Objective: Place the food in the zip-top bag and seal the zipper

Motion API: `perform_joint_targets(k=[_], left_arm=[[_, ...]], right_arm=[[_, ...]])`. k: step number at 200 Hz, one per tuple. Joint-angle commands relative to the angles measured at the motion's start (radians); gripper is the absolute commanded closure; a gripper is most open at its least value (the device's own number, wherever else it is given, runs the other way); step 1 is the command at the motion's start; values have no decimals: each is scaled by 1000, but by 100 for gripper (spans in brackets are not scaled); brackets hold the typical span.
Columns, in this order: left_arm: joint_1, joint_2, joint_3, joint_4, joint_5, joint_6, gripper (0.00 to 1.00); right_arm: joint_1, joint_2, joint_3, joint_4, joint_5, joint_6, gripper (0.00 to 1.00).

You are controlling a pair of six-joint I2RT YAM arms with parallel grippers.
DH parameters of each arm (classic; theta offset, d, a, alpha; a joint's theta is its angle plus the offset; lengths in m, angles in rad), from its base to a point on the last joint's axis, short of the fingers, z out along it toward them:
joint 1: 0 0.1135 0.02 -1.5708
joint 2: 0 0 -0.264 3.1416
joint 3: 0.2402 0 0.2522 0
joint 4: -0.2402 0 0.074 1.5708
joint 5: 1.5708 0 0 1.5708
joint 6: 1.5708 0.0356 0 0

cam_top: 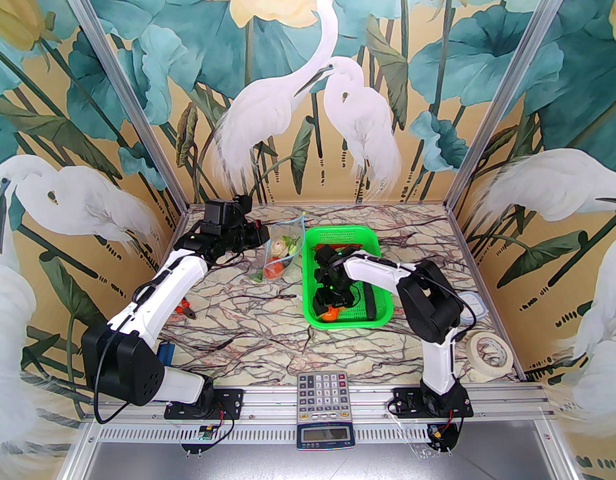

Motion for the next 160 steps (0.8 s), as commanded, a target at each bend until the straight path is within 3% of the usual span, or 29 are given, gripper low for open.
perform_joint_targets(k=[1,42,160], left_arm=[[-4,-16,11,-17,7,18,100],[-4,-24,4,-10,9,17,99],[-4,-32,-21,33,3,-4,99]], right_arm=[[-5,-12,10,18,118,43,53],[-36,-26,11,11,178,50,61],[-128,-185,291,-88,259,-12,64]])
